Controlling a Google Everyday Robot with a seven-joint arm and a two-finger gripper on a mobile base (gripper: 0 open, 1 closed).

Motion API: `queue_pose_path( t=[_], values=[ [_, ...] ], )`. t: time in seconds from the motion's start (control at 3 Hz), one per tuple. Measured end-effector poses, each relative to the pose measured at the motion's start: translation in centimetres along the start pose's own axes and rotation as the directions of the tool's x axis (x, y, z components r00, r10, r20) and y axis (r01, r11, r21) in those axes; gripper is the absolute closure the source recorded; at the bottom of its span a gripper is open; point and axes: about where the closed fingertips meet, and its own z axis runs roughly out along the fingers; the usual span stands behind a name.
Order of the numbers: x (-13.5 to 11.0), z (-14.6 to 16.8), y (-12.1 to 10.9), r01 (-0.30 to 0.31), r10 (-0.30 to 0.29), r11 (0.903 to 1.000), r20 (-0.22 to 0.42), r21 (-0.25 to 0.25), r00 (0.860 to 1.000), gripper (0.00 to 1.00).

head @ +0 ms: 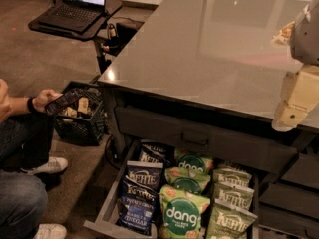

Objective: Pick green jalapeno chip bag from middle drawer and place on counter

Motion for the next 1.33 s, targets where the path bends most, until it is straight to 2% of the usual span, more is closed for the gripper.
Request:
queue_pose_path(
  t=[0.33, 0.67, 1.0, 1.33],
  values=[
    [0.0, 0.0, 0.0, 0.000, 0.000, 1.0000, 0.000, 0.000, 1.000, 0.00],
    [0.9, 0.6, 0.3, -0.013, 0.013, 0.9999, -0.035, 0.006, 0.999, 0.00],
    [3.9, 2.7, 1.2, -0.050, 0.052, 0.9985, -0.131, 0.021, 0.990, 0.00],
    [8.0, 5.8, 1.9, -0.074, 0.075, 0.9972, -0.234, 0.012, 0.969, 0.00]
  ],
)
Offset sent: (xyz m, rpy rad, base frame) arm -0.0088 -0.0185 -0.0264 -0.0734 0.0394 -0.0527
